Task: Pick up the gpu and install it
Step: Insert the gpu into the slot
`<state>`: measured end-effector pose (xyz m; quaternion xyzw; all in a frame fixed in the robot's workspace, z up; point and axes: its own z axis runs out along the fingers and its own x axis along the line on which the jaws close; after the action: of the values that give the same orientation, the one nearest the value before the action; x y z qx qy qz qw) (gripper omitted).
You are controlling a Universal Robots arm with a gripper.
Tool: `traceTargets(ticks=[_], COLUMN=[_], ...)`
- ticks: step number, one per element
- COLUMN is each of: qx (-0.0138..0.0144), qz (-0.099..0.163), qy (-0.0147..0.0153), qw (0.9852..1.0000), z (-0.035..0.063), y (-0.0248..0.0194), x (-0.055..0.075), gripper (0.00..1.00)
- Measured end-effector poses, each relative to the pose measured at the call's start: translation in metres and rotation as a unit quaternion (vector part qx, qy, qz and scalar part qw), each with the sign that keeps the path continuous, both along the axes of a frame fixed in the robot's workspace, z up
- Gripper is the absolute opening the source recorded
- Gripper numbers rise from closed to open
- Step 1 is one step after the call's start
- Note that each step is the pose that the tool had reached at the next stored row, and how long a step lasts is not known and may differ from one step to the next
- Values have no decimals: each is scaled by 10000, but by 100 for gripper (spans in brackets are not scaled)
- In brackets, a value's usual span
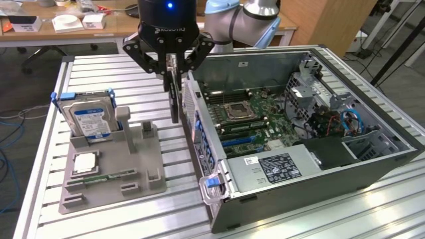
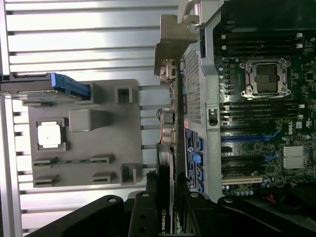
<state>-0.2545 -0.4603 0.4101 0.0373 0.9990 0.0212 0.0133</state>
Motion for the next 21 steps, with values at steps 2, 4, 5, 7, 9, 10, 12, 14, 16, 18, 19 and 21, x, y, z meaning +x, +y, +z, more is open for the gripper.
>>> traceTargets(ticks=[2, 4, 5, 7, 9, 10, 12, 14, 16, 18, 19, 21], qx=[-1, -1, 0, 0, 0, 0, 0, 0, 0, 0, -1, 0], qz=[0, 0, 0, 0, 0, 0, 0, 0, 0, 0, 0, 0], qy=[1, 1, 0, 0, 0, 0, 0, 0, 1, 0, 0, 0], qw=[10000, 10000, 10000, 10000, 10000, 10000, 10000, 10000, 10000, 10000, 10000, 10000], z=[1, 1, 0, 0, 0, 1, 0, 0, 1, 0, 1, 0], y=[0, 0, 0, 0, 0, 0, 0, 0, 0, 0, 0, 0], x=[20, 38, 49, 68, 91, 101, 122, 142, 165, 184, 196, 216], gripper=[26, 26, 26, 26, 26, 26, 26, 26, 26, 26, 26, 26])
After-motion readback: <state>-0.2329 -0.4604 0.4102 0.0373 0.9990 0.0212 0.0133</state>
